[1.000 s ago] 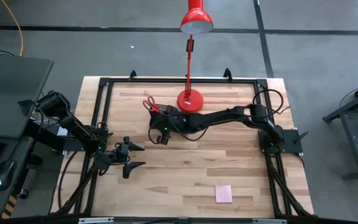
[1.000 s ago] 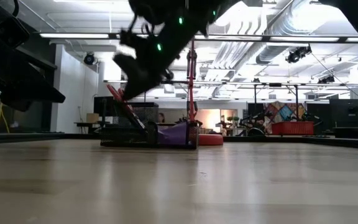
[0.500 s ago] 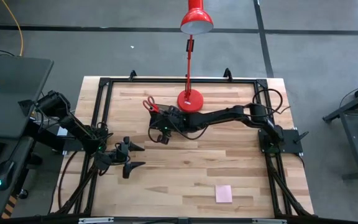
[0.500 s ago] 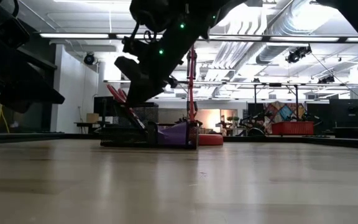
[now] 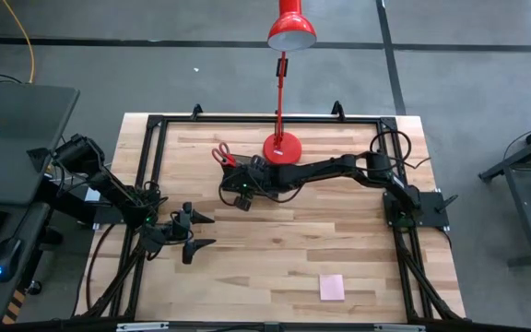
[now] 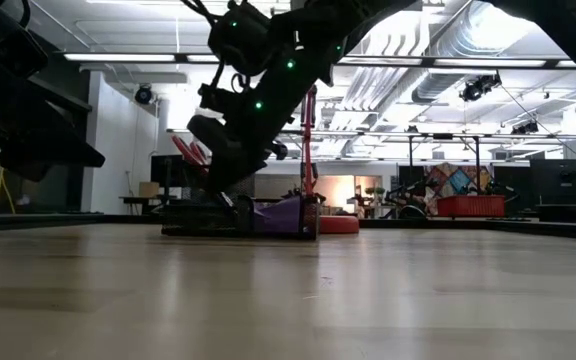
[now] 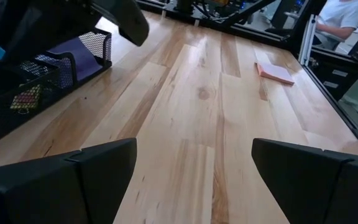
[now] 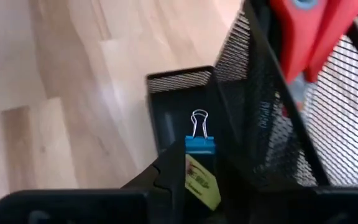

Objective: Pick and place office supplies into organizer
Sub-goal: Put the blue binder clip into the desk organizer, then put the light pink sticky note into the desk organizer

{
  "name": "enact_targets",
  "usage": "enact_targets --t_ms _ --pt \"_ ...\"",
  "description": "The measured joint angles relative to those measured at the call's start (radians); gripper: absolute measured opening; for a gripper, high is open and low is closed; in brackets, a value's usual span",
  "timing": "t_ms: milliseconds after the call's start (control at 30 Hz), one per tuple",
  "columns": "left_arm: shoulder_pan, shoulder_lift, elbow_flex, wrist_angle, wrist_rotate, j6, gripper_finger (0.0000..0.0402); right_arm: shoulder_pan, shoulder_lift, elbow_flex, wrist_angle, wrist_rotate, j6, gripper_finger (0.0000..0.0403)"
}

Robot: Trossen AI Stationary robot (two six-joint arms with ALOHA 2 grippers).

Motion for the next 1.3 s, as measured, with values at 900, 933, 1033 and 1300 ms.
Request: enact_targets --t_ms 900,933,1033,1300 --pt "0.000 0.000 0.001 -0.038 0.020 -0.027 0.0312 0.302 -0.102 0.007 -0.328 -0.055 0.120 0.0184" --pt "0.000 0.000 0.001 -0.036 0.020 -0.027 0.0312 0.331 -0.114 0.007 -0.360 -0.043 0.145 0.0184" --pt "0.000 0.000 0.001 -0.025 0.019 -0.026 0.0312 0.419 -0.147 0.007 -0.483 0.040 0.233 0.0186" --pt "0.001 0.000 0.001 -0.019 -0.017 -0.025 0.0312 0.604 -0.176 0.007 -0.631 0.072 0.475 0.0186"
